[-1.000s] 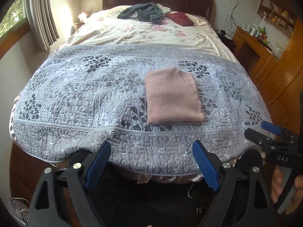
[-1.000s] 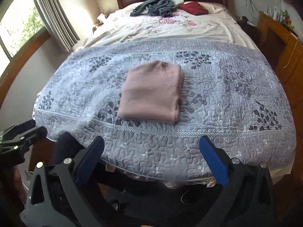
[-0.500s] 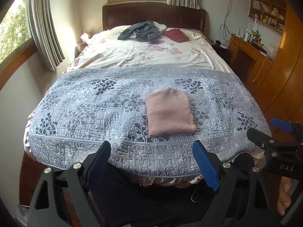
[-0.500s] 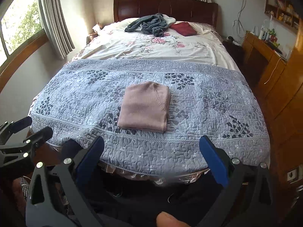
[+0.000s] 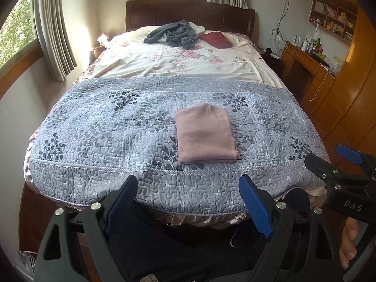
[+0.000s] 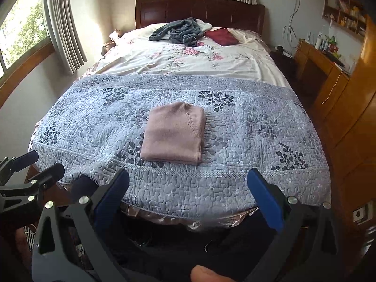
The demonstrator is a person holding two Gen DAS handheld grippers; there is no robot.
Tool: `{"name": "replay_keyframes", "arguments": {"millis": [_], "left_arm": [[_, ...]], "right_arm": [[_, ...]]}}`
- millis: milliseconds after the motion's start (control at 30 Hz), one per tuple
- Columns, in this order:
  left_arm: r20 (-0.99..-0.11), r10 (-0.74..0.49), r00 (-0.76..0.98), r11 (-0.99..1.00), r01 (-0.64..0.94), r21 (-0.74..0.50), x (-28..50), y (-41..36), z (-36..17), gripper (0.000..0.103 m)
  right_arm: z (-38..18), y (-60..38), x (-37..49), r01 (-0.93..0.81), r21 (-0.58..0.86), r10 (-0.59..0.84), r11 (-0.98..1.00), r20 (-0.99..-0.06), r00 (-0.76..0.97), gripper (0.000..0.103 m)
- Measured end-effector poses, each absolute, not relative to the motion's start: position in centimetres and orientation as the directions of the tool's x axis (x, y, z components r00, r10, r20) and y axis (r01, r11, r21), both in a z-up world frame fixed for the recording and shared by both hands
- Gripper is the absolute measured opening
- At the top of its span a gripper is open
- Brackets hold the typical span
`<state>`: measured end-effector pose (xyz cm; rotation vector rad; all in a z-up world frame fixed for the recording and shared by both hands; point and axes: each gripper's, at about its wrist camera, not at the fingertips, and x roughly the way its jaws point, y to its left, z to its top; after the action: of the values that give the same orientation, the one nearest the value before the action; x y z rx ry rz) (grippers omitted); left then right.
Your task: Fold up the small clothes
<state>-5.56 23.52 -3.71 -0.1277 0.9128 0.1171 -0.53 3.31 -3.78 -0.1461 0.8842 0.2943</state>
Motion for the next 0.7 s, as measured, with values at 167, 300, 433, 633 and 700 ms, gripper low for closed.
{"name": "replay_keyframes", "arguments": {"millis": [167, 300, 433, 633, 700], "left_arm": [[-0.798, 0.050, 0.600, 0.986, -0.157, -0.057, -5.1, 23.4, -4.1, 0.088], [-0.795, 0.063, 0.604, 0.985, -0.165, -0.048, -5.0, 23.5, -3.9, 0.088], [-0.790, 0.076, 0.609, 0.984, -0.176, -0.041, -4.9, 23.6, -3.6, 0.088], [-0.792, 0.088, 0.604, 0.982, -0.185, -0.032, -4.6, 23.7, -3.4, 0.088], [-0.792, 0.087, 0.604, 0.982, -0.184, -0.032, -4.5, 23.8, -3.4, 0.088]], "right_arm": [[-3.9, 3.4, -0.4, -0.315, -0.004, 0.194, 0.949, -0.780, 0.594, 0.100], [-4.0, 3.4, -0.2, -0.323, -0.003, 0.198, 0.947, -0.784, 0.589, 0.100], [-4.2, 3.7, 0.3, -0.332, -0.001, 0.204, 0.943, -0.786, 0.583, 0.100], [-4.2, 4.0, 0.6, -0.343, -0.003, 0.210, 0.939, -0.786, 0.581, 0.100], [-4.4, 4.1, 0.5, -0.343, -0.004, 0.209, 0.939, -0.787, 0.580, 0.100]]}}
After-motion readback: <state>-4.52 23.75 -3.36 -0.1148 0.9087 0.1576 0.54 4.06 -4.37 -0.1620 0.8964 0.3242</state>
